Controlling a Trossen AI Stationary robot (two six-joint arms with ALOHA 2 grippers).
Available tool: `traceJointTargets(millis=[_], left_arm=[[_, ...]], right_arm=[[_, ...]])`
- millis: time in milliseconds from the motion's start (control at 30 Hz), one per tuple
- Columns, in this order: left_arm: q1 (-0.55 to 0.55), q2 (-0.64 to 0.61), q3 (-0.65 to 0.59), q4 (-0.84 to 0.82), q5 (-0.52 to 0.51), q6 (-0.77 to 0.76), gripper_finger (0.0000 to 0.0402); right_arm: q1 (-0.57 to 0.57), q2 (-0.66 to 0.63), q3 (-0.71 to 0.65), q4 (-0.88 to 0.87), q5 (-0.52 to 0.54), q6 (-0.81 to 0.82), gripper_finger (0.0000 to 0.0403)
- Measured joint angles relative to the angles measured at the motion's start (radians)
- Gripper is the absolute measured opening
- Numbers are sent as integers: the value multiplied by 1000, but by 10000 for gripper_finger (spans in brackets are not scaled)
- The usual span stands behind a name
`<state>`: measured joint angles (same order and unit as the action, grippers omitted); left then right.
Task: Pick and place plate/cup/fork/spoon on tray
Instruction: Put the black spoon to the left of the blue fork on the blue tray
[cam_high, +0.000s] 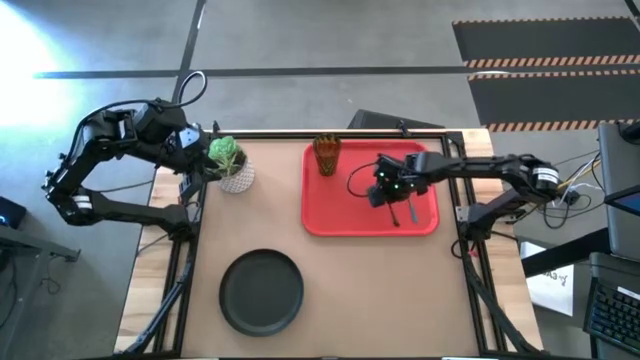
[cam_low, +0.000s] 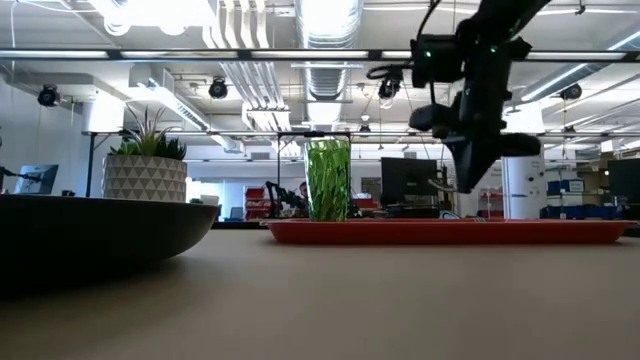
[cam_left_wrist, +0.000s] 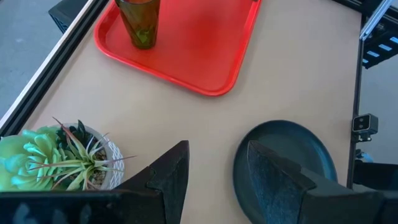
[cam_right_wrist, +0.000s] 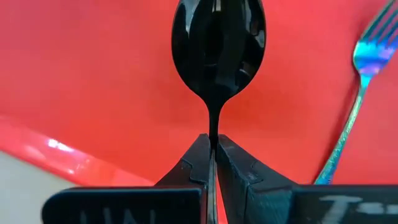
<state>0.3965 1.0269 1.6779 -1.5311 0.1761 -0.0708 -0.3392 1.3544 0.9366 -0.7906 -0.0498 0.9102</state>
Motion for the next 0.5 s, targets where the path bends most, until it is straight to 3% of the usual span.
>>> traceJointTargets(millis=[333, 500], left_arm=[[0, -1, 0, 0, 0, 0, 147], [0, 1, 0, 0, 0, 2, 147]], right_arm=[[-40, -68, -165, 72, 28, 113, 8], [-47, -70, -178, 98, 50, 122, 8]])
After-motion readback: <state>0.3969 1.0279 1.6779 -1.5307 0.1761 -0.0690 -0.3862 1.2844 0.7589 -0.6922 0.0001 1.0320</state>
